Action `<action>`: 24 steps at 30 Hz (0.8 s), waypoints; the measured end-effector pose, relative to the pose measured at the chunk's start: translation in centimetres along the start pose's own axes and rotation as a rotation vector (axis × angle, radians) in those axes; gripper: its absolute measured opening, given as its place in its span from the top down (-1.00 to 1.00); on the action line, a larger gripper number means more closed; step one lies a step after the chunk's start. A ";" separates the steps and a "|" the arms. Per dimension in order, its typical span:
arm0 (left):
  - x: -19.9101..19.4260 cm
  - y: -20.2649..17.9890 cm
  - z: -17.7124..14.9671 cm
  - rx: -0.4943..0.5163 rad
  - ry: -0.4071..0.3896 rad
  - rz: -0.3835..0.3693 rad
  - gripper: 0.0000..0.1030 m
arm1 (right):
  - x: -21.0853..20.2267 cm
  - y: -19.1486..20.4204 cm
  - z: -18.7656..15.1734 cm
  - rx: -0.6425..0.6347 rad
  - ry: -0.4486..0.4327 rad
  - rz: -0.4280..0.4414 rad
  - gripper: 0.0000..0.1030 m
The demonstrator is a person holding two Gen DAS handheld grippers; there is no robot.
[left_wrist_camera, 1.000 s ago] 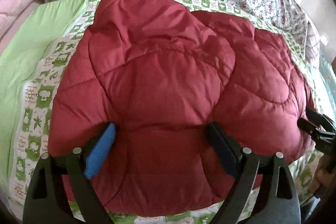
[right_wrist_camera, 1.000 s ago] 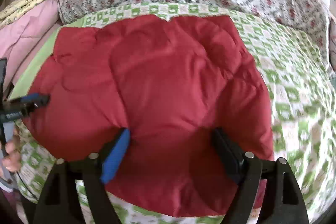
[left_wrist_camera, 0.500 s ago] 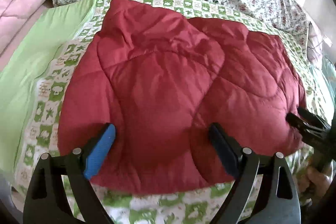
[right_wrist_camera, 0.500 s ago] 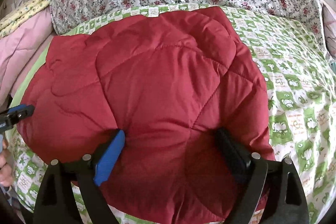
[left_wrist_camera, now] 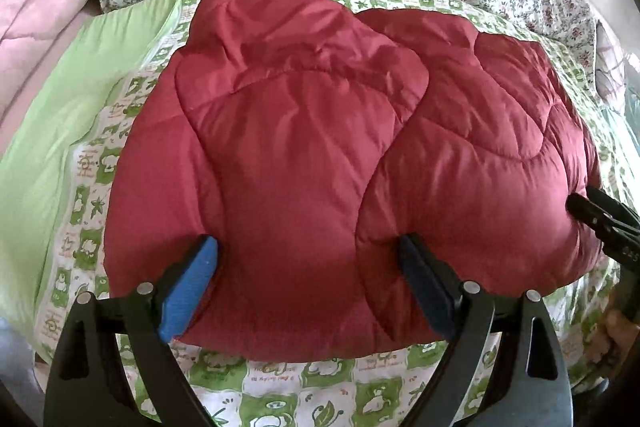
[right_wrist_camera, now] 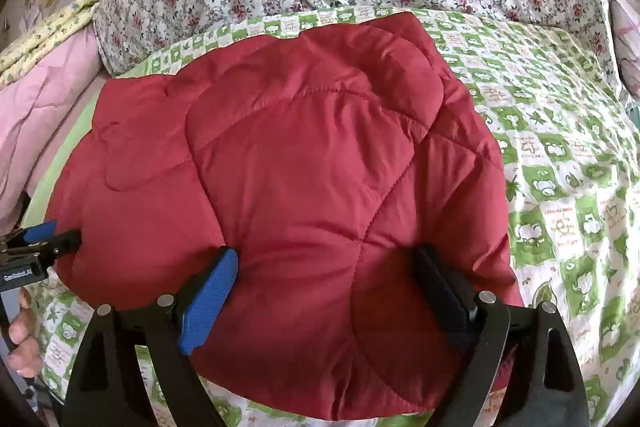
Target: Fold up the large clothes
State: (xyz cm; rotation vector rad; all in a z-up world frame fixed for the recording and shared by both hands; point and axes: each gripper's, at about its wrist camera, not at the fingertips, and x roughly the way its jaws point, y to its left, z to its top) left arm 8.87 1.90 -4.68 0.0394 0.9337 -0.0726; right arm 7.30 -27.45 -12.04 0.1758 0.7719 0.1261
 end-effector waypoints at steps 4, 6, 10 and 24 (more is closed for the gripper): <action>0.1 -0.1 -0.1 0.004 -0.005 0.005 -0.81 | 0.0 0.1 -0.1 -0.006 -0.001 -0.007 -0.74; 0.1 -0.1 -0.2 0.006 -0.006 0.006 -0.81 | 0.0 0.1 -0.1 -0.006 0.000 -0.007 -0.74; 0.1 -0.1 -0.2 0.008 -0.007 0.008 -0.81 | -1.0 0.4 0.0 -0.008 -0.024 -0.023 -0.74; -2.0 0.0 1.0 0.001 -0.041 -0.040 -0.80 | -5.2 3.9 2.5 -0.102 -0.110 0.085 -0.78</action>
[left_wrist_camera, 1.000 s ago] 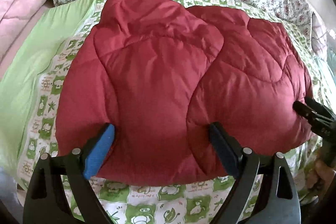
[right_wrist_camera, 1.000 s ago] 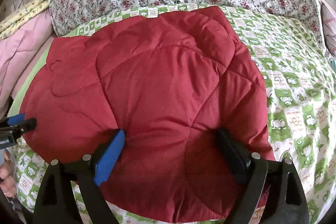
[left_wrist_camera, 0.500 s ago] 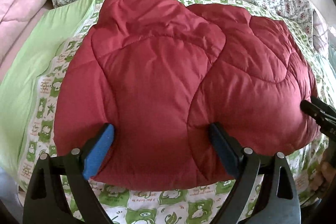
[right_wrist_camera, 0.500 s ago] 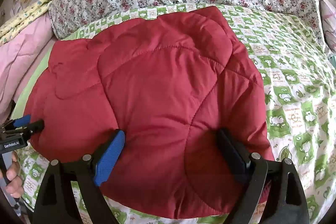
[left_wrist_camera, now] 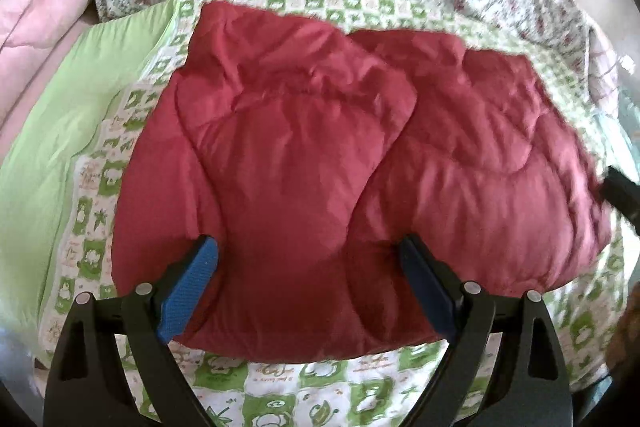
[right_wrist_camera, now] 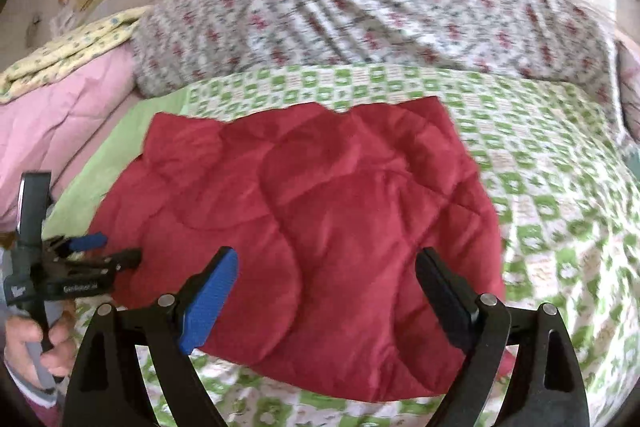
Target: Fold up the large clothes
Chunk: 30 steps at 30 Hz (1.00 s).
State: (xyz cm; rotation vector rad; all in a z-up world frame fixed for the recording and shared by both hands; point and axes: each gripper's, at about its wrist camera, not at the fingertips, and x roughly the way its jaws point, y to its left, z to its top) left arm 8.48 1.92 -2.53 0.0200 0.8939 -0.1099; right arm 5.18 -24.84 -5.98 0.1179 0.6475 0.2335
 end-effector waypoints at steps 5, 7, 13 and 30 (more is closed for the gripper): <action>-0.4 -0.2 1.7 0.006 -0.024 -0.004 -0.80 | 2.9 1.3 1.0 -0.039 0.061 0.020 -0.77; 0.1 0.0 2.4 -0.007 -0.017 -0.008 -0.80 | 4.5 1.1 1.6 -0.021 0.089 0.021 -0.77; 3.8 1.0 3.7 -0.047 0.049 -0.005 -0.81 | 8.0 0.1 2.6 0.005 0.128 -0.030 -0.77; 7.7 0.8 6.9 -0.019 0.066 0.061 -0.88 | 12.6 -4.4 4.3 0.111 0.156 -0.065 -0.80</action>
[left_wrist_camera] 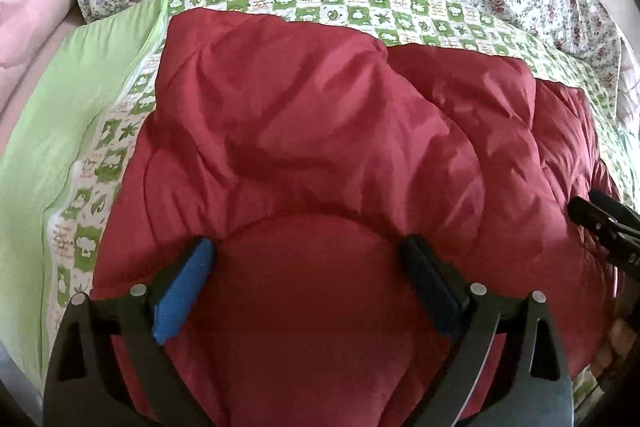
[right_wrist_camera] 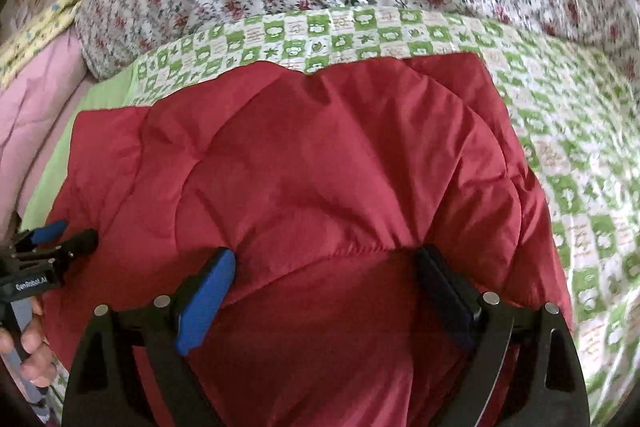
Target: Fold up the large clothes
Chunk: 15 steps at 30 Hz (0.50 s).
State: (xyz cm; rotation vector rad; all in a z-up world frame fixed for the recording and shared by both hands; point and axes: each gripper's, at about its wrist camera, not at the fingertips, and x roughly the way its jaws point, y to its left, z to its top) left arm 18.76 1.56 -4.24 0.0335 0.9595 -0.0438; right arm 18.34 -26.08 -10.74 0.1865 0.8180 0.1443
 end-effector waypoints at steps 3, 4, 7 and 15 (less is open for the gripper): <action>0.2 0.0 0.0 0.000 -0.003 0.001 -0.88 | 0.1 -0.1 -0.2 0.005 -0.010 -0.001 -0.80; 0.3 0.0 0.1 0.000 -0.004 0.000 -0.88 | 0.1 -0.1 -0.2 0.005 -0.013 -0.002 -0.80; 0.4 0.0 0.2 0.003 -0.004 0.000 -0.88 | 0.2 -0.1 -0.3 0.008 -0.017 -0.001 -0.80; 0.8 0.0 0.4 0.010 -0.002 0.000 -0.90 | -0.1 -0.2 -0.2 0.014 -0.030 0.007 -0.79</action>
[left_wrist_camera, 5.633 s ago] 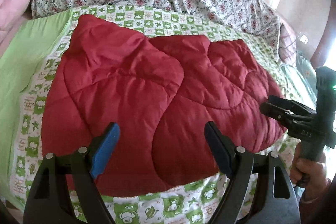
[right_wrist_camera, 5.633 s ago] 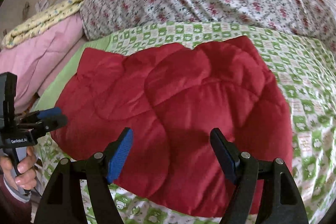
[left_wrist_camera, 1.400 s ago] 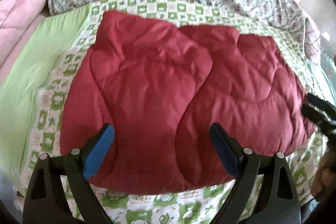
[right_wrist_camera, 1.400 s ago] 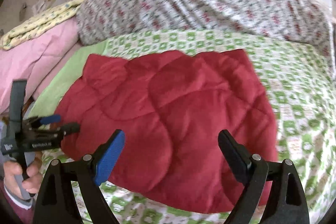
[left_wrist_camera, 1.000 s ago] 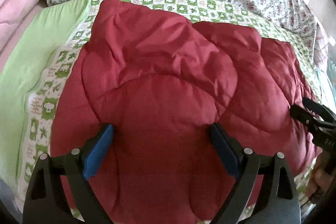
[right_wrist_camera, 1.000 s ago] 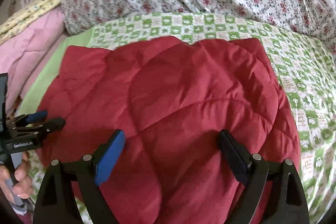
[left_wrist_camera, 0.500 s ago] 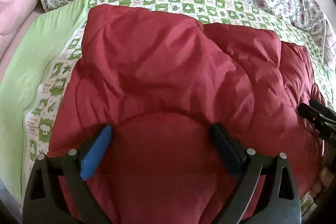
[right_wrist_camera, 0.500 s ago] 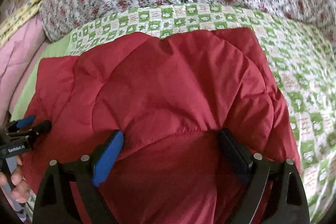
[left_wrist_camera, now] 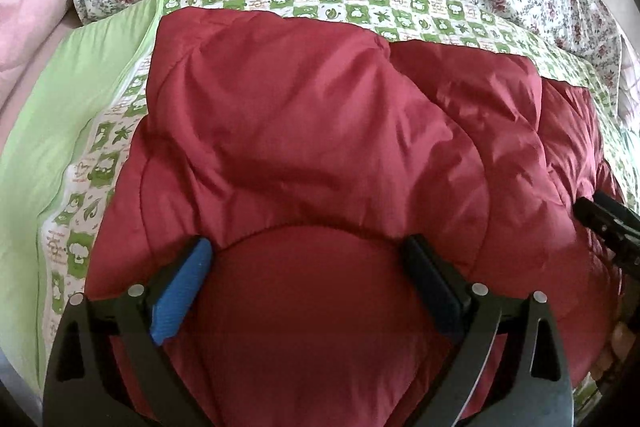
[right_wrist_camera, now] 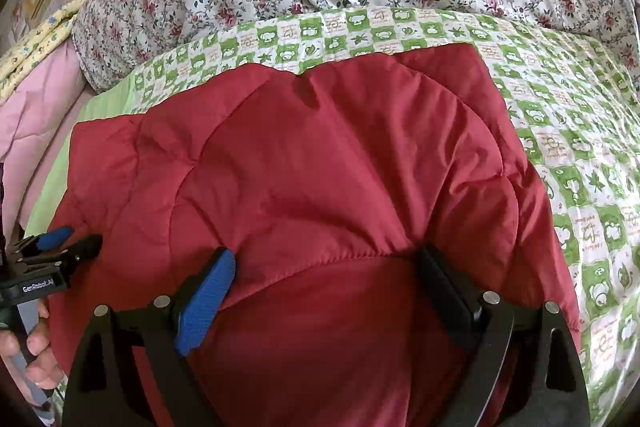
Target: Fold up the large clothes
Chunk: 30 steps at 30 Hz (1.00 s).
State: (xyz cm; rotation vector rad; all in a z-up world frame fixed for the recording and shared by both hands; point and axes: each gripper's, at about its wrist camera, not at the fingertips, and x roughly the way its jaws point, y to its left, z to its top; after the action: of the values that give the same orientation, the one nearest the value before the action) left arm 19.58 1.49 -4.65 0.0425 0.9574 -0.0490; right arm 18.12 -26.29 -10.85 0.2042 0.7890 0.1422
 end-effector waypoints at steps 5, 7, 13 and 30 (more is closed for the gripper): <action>0.1 0.0 -0.1 0.003 -0.002 0.004 -0.90 | -3.2 0.6 -0.3 0.002 -0.048 -0.002 -0.78; 0.1 0.0 -0.1 0.004 -0.004 0.005 -0.90 | -4.8 1.0 -0.6 -0.006 -0.081 -0.001 -0.78; 0.2 0.0 -0.1 0.004 -0.004 0.006 -0.90 | -3.8 3.0 -1.2 -0.097 -0.024 -0.017 -0.78; -6.5 0.2 -5.3 0.014 -0.022 -0.012 -0.89 | -4.9 2.3 -2.8 -0.059 -0.029 0.008 -0.81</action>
State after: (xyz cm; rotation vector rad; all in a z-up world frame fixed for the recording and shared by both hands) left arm 11.48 2.13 -2.38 0.0496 0.9349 -0.0670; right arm 12.60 -24.70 -8.82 0.1536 0.7540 0.1691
